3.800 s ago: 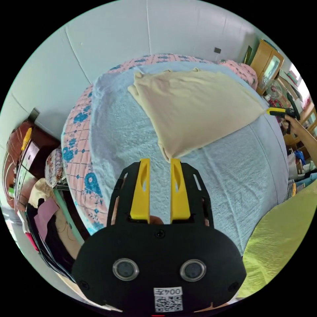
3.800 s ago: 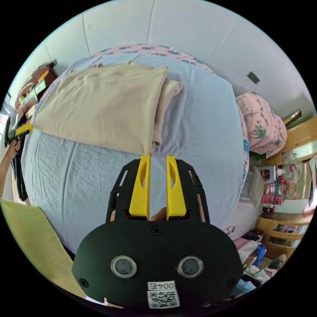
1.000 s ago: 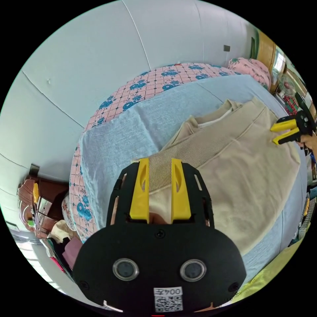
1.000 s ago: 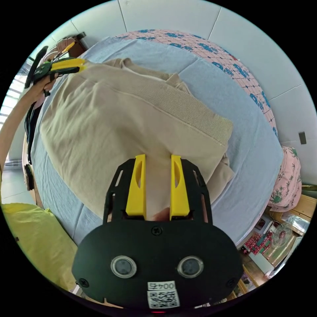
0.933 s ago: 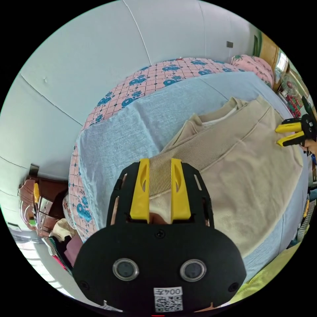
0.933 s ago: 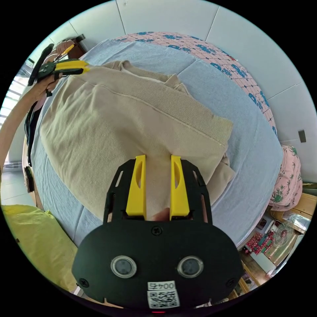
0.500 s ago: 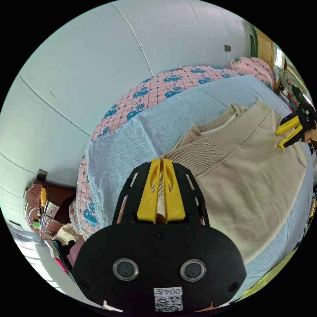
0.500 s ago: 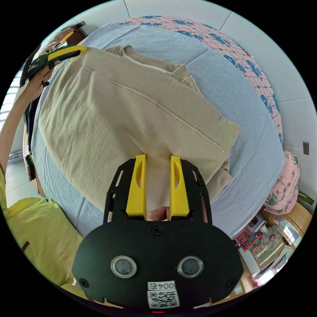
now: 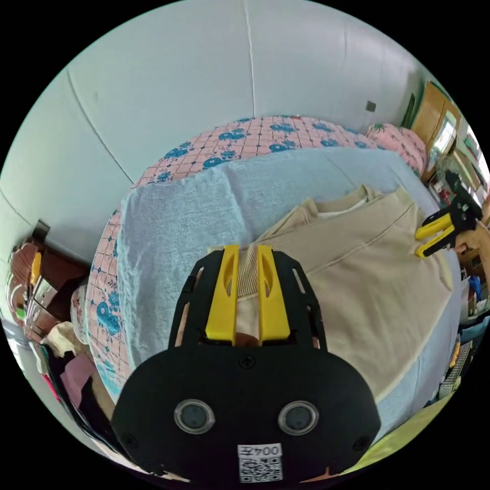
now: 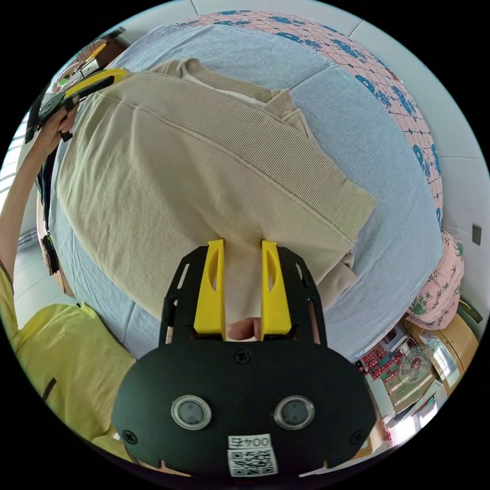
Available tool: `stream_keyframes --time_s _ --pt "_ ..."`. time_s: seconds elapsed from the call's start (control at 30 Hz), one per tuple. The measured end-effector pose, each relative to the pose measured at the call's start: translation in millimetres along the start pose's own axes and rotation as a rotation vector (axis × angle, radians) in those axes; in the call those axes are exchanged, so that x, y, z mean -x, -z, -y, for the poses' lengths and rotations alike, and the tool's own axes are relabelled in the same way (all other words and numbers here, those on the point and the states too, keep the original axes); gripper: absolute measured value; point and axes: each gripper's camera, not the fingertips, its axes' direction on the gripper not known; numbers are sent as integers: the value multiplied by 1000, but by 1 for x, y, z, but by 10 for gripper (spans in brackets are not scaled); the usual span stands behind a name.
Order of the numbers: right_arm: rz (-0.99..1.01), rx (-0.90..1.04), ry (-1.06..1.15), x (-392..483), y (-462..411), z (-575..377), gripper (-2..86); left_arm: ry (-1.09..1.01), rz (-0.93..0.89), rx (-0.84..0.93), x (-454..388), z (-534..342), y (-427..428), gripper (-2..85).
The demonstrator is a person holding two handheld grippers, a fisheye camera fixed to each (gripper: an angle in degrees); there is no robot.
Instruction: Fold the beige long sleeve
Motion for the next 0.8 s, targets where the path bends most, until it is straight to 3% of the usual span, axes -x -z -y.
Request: stream_keyframes --time_s 0.2,0.3,0.37,0.47,0.63,0.8 --pt "22 -109 -41 -11 30 -40 95 86 -75 -104 19 -53 59 42" --pt "106 -272 -110 -30 52 -89 86 108 -20 -90 29 -94 73 44" --pt "196 -480 -240 -53 71 -152 97 189 -74 -118 61 -123 86 56" --pt "292 -634 -439 -89 76 -219 90 257 -141 -92 109 -137 88 80" --pt "535 -757 -597 -137 82 -261 81 405 -388 -74 175 -117 70 96" --pt "627 -740 -613 -157 105 -253 107 478 -444 -29 211 -90 47 96"
